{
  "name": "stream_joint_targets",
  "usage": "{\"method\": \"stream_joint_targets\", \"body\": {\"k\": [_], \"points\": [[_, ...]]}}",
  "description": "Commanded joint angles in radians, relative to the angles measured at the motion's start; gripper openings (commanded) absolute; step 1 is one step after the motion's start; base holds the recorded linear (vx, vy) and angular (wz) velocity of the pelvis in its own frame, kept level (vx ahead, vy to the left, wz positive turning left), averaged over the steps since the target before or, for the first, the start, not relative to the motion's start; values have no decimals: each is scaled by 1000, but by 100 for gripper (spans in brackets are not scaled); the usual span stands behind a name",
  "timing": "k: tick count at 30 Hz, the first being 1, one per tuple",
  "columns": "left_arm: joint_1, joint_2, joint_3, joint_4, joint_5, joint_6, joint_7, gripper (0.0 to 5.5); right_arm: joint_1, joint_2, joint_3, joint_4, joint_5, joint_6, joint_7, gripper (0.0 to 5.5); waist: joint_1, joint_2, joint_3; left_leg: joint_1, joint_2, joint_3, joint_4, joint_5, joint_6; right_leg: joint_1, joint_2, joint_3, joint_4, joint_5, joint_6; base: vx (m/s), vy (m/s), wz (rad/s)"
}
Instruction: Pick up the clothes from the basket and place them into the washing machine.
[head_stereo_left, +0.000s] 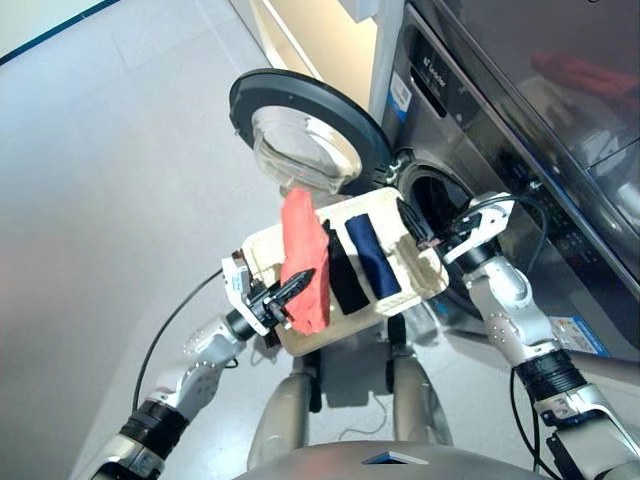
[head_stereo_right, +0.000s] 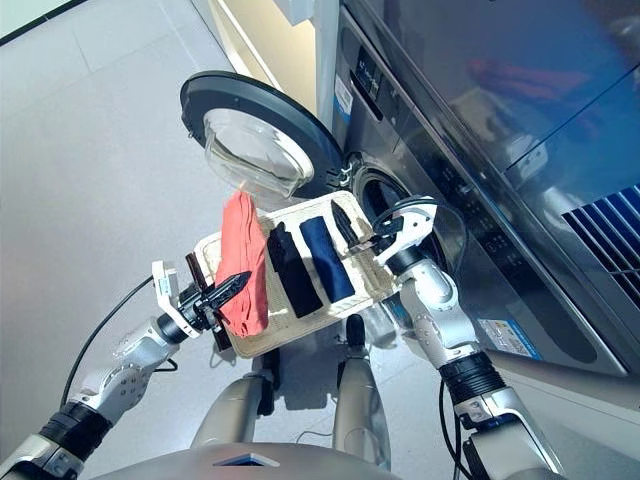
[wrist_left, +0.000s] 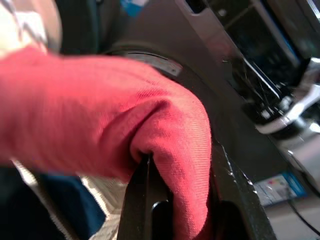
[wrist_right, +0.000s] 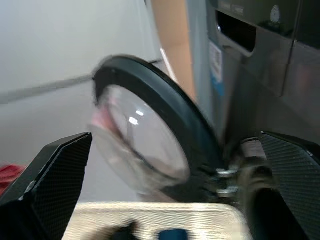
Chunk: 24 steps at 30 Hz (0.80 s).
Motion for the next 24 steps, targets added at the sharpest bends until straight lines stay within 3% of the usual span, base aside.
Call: {"method": "stream_joint_targets", "body": {"k": [1, 4, 5, 7, 11, 20, 24], "points": [[-12, -3, 38, -132, 10, -77, -1, 0, -81, -36, -18, -132, -175, -113, -82, 550, -7, 3, 9, -32, -18, -47, 1, 32, 21, 55, 10, -43, 20, -23, 10, 0, 0, 0], [-21, 0, 28, -149, 16, -88, 9, 0, -114, -89, 13, -164, -402, -120, -161, 550, -7, 6, 14, -33, -17, -46, 8, 24, 21, 57, 10, -43, 27, -29, 10, 0, 0, 0], [-21, 0, 28, -149, 16, -88, 9, 0, -115, -89, 13, -163, -403, -120, -162, 550, -8, 5, 11, -35, -18, -46, 4, 30, 22, 55, 9, -43, 22, -23, 10, 0, 0, 0], [-30, -5, 17, -158, 16, -84, 4, 0, -153, -170, 66, -200, -694, -111, -252, 550, -7, 5, 13, -38, -18, -45, 7, 27, 21, 52, 10, -41, 24, -26, 10, 0, 0, 0], [-52, -5, -16, -177, 6, -72, 5, 0, -230, -223, 164, -180, -930, -70, -313, 550, -5, 5, 13, -42, -20, -46, 8, 27, 21, 49, 10, -39, 22, -23, 9, 0, 0, 0], [-118, -25, -82, -239, -30, -42, 16, 0, -352, -157, 312, -64, -972, -46, -304, 550, 2, 2, 16, -47, -22, -40, 13, 26, 19, 50, 5, -36, 13, -19, 8, 0, 0, 0], [-179, -46, -161, -308, -87, -3, 6, 0, -410, -131, 390, -27, -1080, -26, -330, 550, 3, 0, 20, -46, -23, -39, 13, 26, 18, 52, 5, -37, 12, -18, 9, 0, 0, 0]]}}
